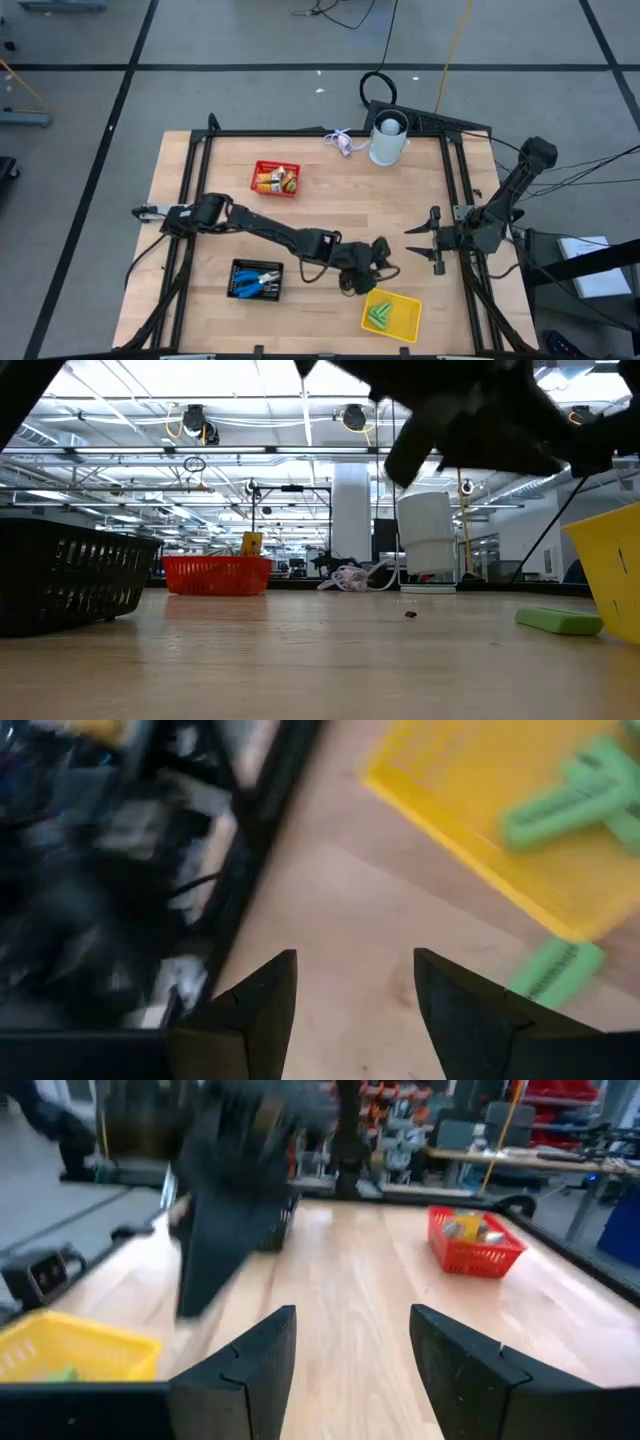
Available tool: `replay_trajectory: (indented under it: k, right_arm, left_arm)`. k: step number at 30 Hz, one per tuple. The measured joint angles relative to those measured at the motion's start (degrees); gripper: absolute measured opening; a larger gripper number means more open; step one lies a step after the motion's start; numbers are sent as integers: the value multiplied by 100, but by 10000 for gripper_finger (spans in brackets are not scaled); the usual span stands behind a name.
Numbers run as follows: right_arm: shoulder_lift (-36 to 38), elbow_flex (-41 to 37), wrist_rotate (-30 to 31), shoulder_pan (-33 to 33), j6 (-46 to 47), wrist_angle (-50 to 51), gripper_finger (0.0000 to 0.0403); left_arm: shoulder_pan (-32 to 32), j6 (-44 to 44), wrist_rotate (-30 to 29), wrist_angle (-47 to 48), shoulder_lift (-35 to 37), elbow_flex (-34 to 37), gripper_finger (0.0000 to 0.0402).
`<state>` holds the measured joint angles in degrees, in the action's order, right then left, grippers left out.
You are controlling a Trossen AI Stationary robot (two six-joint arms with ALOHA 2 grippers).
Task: Pick & Place School Supplies
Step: Put the green eraser into the yellow bin
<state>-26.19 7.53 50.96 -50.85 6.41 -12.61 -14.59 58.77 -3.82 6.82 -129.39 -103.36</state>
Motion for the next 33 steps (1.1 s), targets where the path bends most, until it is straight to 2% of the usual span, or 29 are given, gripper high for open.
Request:
replay_trajectory:
  k: [6, 9, 12, 15, 19, 23, 26, 29, 33]
  right_arm:
    - [-856, 39, -709, 469, 244, 23, 187]
    - [-1505, 247, -1231, 789, 326, -46, 187]
    - [-2305, 728, -1798, 1074, -57, -249, 187]
    - [-3104, 1440, -2457, 1327, -527, -213, 187]
    - [-4017, 2378, -3243, 1642, -817, 570, 187]
    - [-4746, 3074, -3454, 1917, -1157, 1837, 187]
    - [-5085, 3420, -3662, 2208, -1288, 2419, 187]
    - [-5281, 3607, -4064, 2530, -1369, 2847, 187]
    - [-5369, 3674, -4535, 2735, -1665, 3098, 187]
  left_arm:
    - [-34, -1230, -818, 364, 525, 3, 204]
    - [-55, -1896, -974, 891, 847, 9, 204]
    - [-87, -2434, -1116, 1020, 1232, 321, 204]
    - [-145, -2750, -1318, 579, 1763, 1051, 204]
    - [-242, -3110, -1605, -641, 2667, 2575, 204]
    - [-373, -3440, -1972, -2157, 3616, 4181, 205]
    - [-511, -3536, -2326, -3160, 4153, 5171, 204]
    - [-627, -3627, -2550, -3755, 4471, 5845, 204]
    - [-690, -3880, -2905, -3875, 4641, 6327, 205]
